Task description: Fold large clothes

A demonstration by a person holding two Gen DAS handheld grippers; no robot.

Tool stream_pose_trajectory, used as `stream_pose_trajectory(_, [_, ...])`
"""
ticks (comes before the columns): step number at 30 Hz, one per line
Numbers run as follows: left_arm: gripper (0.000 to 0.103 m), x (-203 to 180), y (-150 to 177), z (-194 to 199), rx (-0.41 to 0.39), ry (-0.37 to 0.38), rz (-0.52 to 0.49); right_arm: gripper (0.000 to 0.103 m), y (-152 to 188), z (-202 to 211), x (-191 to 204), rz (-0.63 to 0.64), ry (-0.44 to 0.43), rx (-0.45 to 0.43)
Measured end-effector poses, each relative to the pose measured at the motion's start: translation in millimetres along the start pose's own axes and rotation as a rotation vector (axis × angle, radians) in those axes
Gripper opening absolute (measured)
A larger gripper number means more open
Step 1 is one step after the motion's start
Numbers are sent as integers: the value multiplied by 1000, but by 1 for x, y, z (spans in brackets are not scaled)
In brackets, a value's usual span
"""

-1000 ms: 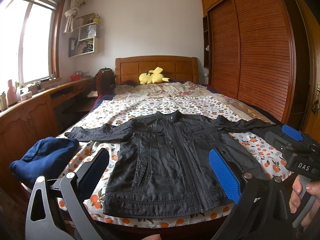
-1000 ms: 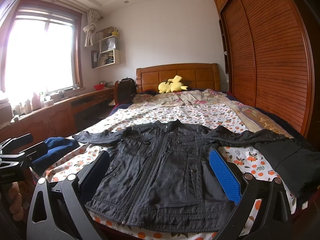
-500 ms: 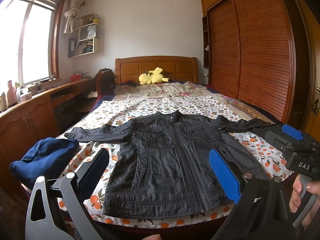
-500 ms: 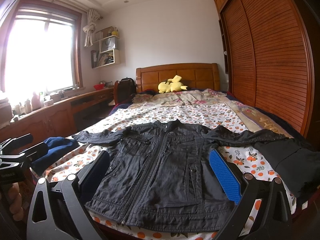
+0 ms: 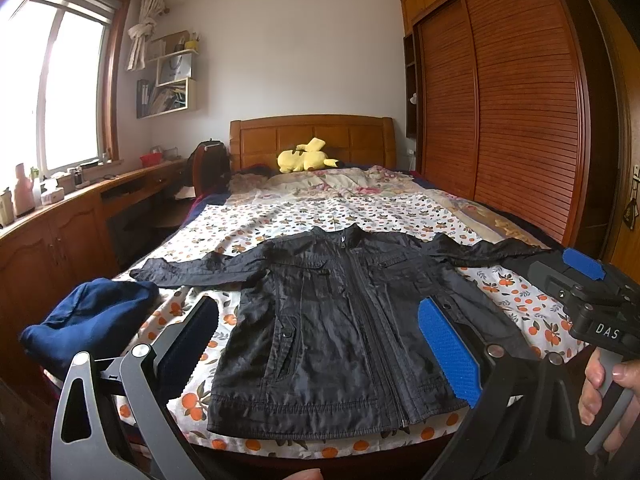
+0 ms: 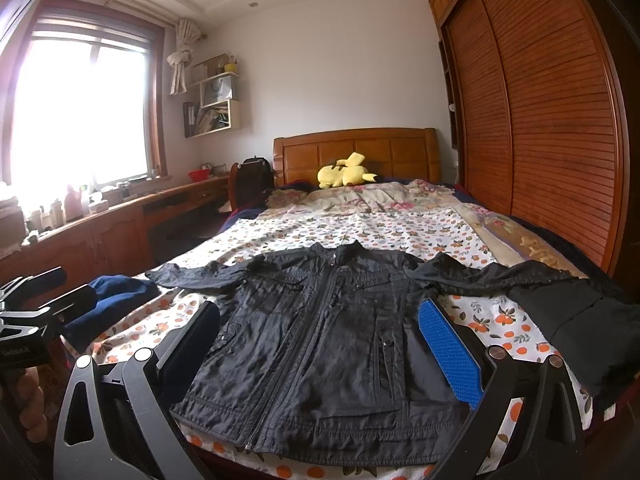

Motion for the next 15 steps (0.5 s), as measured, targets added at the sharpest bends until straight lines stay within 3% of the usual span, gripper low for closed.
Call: stream_pose_trajectory(15, [101,0,-3,2,-2,0,1,96,-2,0,2,3,-3,0])
Point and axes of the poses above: each gripper's, at about its wrist camera, not at the fingertips, and z roughly against the way its jaws point, x to its left, y to its underside, the point moved 3 cm from there along -z, roughly the way its jaws point
